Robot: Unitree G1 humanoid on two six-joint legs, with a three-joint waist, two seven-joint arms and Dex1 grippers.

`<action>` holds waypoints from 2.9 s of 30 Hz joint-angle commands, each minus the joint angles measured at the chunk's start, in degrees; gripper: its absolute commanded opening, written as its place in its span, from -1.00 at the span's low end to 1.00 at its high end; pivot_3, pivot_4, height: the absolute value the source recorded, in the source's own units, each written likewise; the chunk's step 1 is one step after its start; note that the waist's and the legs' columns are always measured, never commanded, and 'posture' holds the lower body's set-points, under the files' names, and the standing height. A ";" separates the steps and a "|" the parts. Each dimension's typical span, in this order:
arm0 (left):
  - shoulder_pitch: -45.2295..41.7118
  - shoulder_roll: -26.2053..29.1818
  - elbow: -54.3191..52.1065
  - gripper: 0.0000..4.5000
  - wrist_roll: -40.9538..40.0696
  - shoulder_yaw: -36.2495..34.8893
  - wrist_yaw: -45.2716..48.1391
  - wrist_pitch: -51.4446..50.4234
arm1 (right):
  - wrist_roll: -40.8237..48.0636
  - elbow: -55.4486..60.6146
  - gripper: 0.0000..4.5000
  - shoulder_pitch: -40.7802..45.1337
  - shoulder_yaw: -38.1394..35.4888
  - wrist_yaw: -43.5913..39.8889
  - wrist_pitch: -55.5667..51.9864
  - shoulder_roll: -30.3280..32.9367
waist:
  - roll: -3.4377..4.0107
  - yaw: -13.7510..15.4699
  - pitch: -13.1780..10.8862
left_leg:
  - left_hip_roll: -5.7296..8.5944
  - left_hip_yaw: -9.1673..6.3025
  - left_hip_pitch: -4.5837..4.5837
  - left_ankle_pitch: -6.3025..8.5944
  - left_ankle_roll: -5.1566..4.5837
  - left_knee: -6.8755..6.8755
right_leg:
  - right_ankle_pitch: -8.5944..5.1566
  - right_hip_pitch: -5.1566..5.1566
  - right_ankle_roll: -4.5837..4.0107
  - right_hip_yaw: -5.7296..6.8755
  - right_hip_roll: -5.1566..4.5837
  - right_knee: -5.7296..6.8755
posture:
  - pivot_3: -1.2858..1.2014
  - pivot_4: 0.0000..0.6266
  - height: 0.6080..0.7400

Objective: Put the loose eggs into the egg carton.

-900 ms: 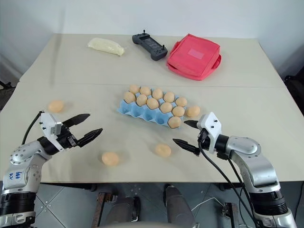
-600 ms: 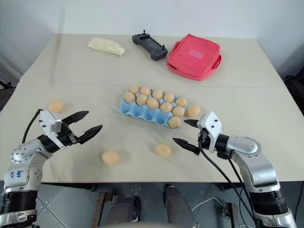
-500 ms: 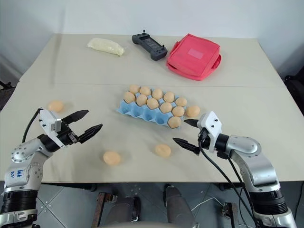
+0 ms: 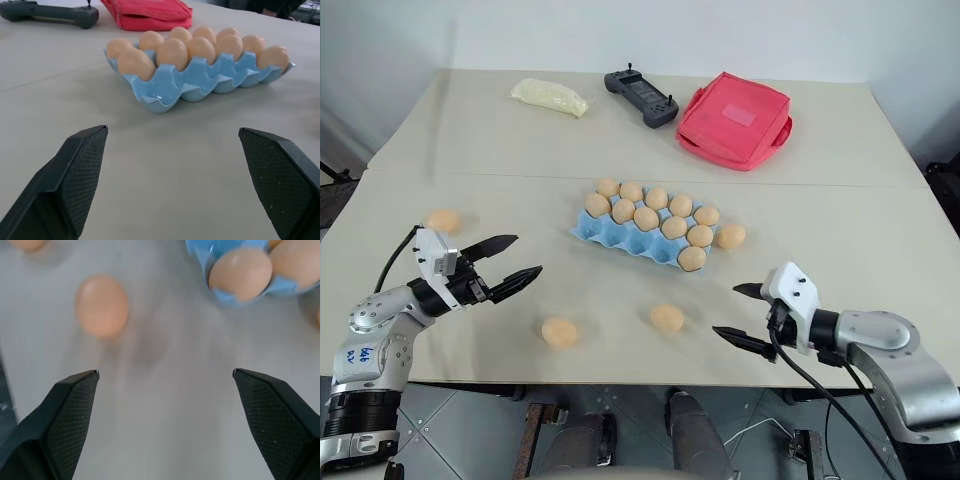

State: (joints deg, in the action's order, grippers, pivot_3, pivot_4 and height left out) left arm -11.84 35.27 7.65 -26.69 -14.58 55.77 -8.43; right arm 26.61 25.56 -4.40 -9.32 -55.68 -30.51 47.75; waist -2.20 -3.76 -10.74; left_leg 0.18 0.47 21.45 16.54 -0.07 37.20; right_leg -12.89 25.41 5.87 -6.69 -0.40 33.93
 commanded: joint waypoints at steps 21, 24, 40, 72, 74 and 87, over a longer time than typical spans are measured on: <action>10.76 2.96 -12.83 0.98 -4.44 -3.24 2.89 -4.81 | -6.33 -9.67 1.00 23.07 21.31 -7.35 3.57 -4.19 | 0.00 -0.96 -0.02 | -0.04 -0.02 -0.05 0.01 -0.01 0.01 | -0.03 -0.01 -0.05 0.04 -0.05 0.02 | 0.03 -0.52 1.00; 12.12 2.71 -14.46 0.98 -4.85 -4.26 2.16 -5.17 | -8.57 -12.32 1.00 26.40 24.88 -7.83 4.27 -6.54 | 0.00 -0.96 -0.03 | -0.05 -0.05 -0.05 0.01 -0.01 0.01 | -0.04 0.00 -0.07 0.09 -0.05 0.04 | 0.03 -0.52 1.00; 15.89 2.21 -18.00 1.00 -6.13 -5.42 0.77 -5.83 | -12.83 -16.33 0.12 31.64 28.70 -9.18 5.90 -11.43 | 0.02 -1.03 -0.04 | -0.05 -0.15 -0.04 0.06 0.04 -0.03 | -0.08 0.02 -0.15 0.21 -0.14 0.06 | 0.03 -0.52 1.00; 10.86 0.96 -15.31 1.00 -5.01 -3.50 -0.78 -4.05 | -14.35 -30.89 0.16 46.42 22.35 2.32 2.48 -23.43 | 0.07 -1.01 -0.06 | -0.07 -0.32 0.09 0.21 0.09 -0.14 | -0.17 0.16 -0.32 1.02 -0.76 0.07 | 0.03 -0.52 1.00; 10.56 0.93 -15.14 1.00 -4.95 -3.37 -0.94 -3.98 | -14.66 -31.20 0.49 46.41 22.20 2.18 2.72 -23.24 | 0.08 -1.01 -0.06 | -0.06 -0.32 0.08 0.21 0.09 -0.13 | -0.17 0.16 -0.33 1.02 -0.76 0.09 | 0.03 -0.52 1.00; 9.05 1.05 -13.28 1.00 -4.88 -3.02 -0.15 -3.10 | -11.20 -22.01 0.97 41.94 15.65 0.14 1.08 -15.69 | 0.10 -0.55 -0.08 | 0.00 -0.36 0.10 0.21 0.09 -0.17 | -0.19 0.15 -0.37 1.63 -1.12 0.06 | 0.03 -0.52 1.00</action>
State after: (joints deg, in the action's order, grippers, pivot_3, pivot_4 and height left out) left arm -2.44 36.38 -5.63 -31.37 -17.11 55.15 -12.61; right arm 13.41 -0.33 37.98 9.38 -54.70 -29.20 30.86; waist -2.10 -4.31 -10.82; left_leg 0.18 0.08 21.55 16.76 0.02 37.01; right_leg -13.09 25.56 5.49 -5.06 -1.52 33.98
